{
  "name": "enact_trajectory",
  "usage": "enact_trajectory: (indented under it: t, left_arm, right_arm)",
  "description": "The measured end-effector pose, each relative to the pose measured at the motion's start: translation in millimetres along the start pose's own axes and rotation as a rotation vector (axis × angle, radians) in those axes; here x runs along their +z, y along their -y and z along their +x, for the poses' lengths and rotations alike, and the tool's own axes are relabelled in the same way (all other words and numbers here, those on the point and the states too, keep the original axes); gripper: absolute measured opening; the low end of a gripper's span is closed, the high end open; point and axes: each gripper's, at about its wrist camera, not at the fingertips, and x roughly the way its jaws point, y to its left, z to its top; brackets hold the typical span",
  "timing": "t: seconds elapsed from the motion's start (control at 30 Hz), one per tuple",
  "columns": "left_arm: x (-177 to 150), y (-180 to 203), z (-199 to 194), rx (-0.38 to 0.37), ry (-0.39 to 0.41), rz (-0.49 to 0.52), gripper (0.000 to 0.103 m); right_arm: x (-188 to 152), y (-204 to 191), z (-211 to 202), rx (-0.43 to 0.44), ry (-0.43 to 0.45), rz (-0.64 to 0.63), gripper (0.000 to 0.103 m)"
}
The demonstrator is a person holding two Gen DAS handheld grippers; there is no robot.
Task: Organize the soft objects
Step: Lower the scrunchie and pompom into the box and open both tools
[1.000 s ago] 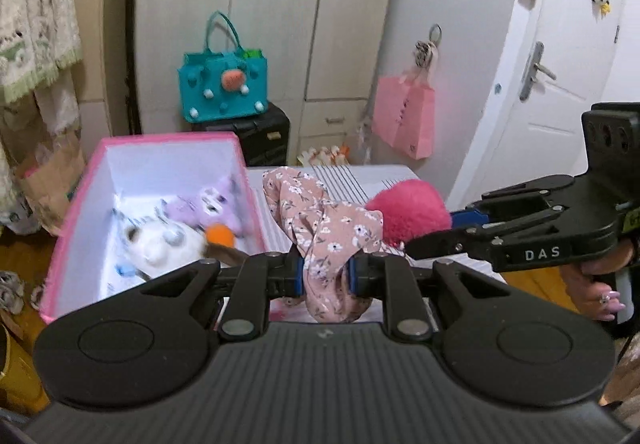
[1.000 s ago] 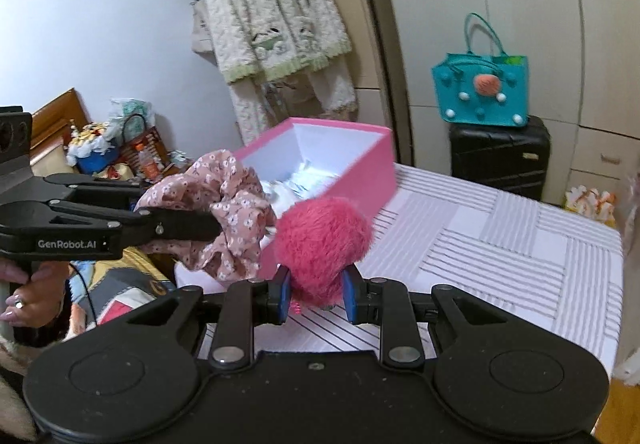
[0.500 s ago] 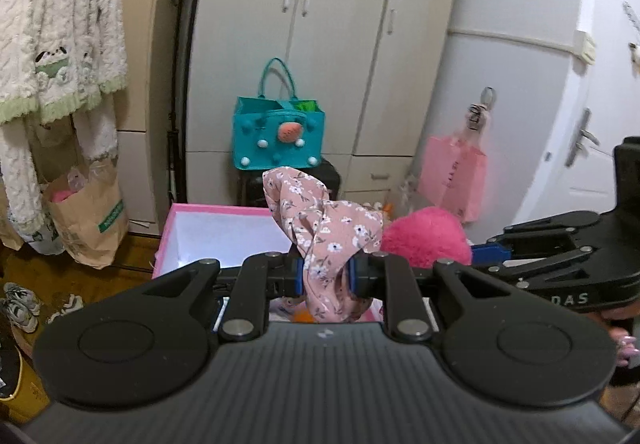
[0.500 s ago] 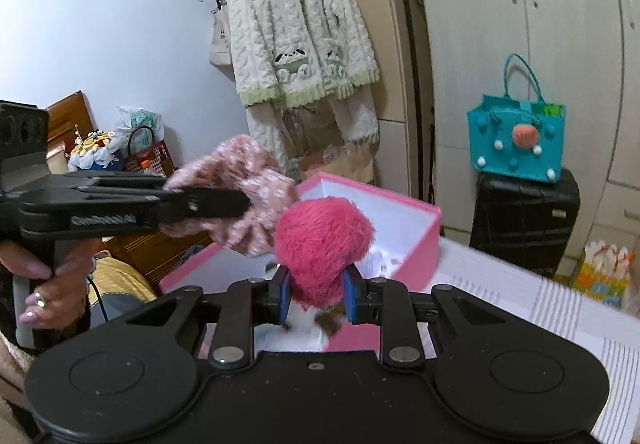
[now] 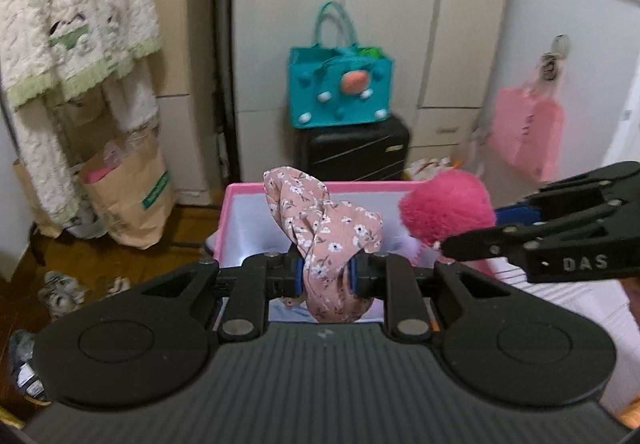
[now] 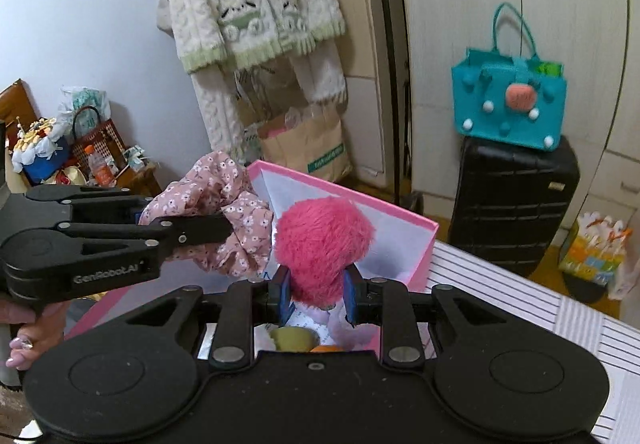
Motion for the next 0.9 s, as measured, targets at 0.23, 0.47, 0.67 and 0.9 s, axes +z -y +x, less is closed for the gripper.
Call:
enact_trajectory:
  t: [0.23,0.47,0.67,0.9]
  left_arm:
    - [0,-16,29,0.043,-0.055,-0.030,0.020]
    - [-3,-6,38,0.096,-0.062,0.007,0.026]
    - [-1,2,34,0.134,-0.038,0.004,0.049]
    - [-6,-3,6,0.116,0.010,-0.041,0.052]
  right_arm:
    - [-3,-3,36,0.014,-0.081,-0.042,0.031]
    - [-1,-6,56,0.040,-0.120,-0.088,0.034]
    - [-1,-1,55,0.031,-0.098,-0.081,0.041]
    - [-10,-15,28,0.080,-0.039,-0.128,0.041]
